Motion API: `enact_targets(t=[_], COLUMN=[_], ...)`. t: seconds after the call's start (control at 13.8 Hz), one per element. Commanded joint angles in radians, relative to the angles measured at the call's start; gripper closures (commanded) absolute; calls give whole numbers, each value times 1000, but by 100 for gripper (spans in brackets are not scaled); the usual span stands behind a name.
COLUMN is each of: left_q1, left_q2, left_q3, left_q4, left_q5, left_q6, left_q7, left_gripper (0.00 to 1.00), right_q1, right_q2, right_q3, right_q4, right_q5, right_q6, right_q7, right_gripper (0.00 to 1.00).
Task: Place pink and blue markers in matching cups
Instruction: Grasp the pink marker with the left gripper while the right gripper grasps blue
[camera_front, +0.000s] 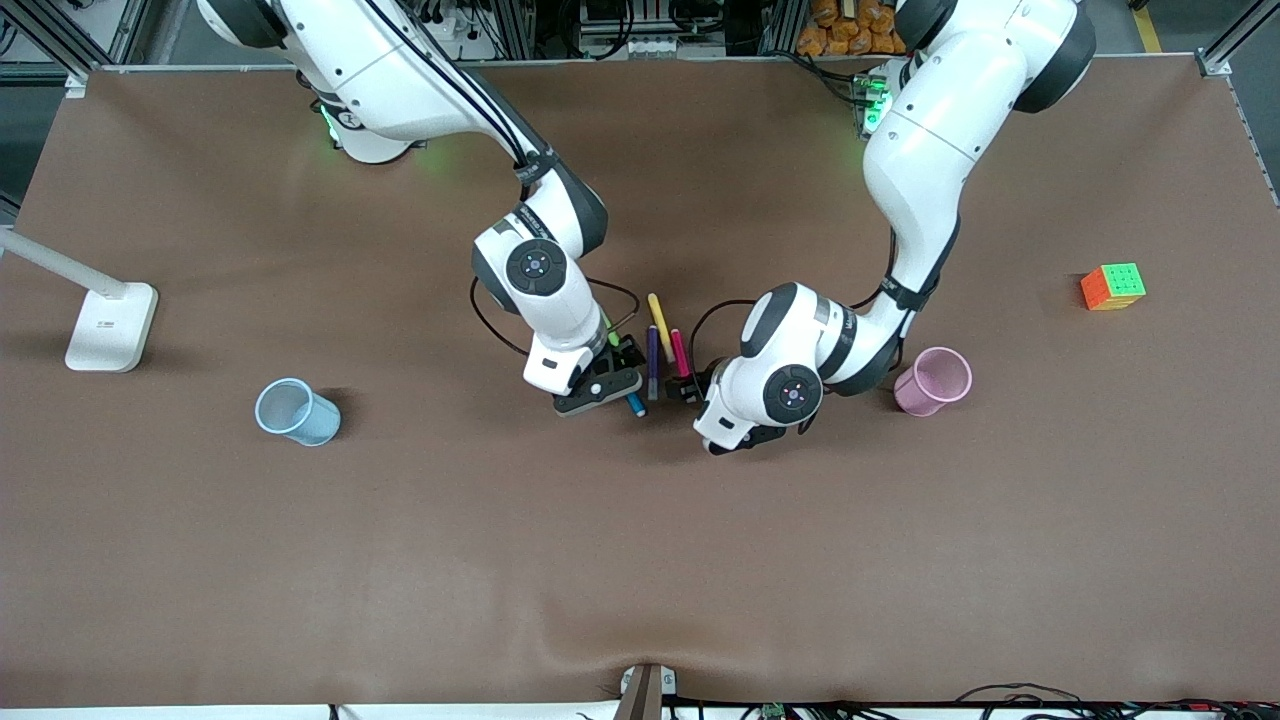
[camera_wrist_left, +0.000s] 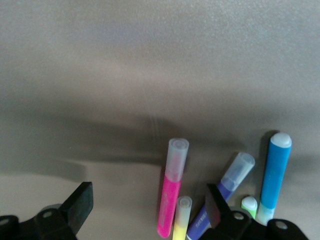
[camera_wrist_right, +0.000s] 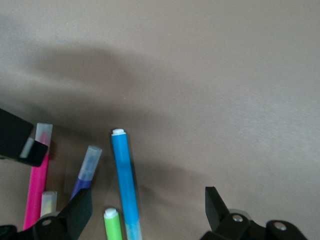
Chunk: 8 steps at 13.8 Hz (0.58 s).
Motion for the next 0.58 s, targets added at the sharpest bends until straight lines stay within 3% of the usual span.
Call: enact_targets(t=[0.0, 0.15, 0.22, 0.44, 0.51], left_q1=[-13, -13, -19, -27, -27], left_q2=[27, 30, 30, 43, 44], left_q3=[9, 9, 9, 9, 9], left_q4=[22, 22, 22, 31, 33], left_q5=[-15, -20, -20, -20, -20], left_q6=[31, 40, 43, 59, 62], left_q7=[-25, -37, -57, -63, -63], left_gripper=[23, 26, 33, 41, 45], right_q1=[15, 18, 21, 29, 31], right_q2=[41, 56, 65, 81, 84], right_q3=[-9, -9, -9, -10, -10], right_q4=[32, 32, 32, 32, 32], right_q5=[7, 5, 5, -1, -4], right_q6=[35, 60, 78, 95, 101], right_q7=[11, 11, 12, 23, 22], right_gripper=[0, 0, 0, 0, 6])
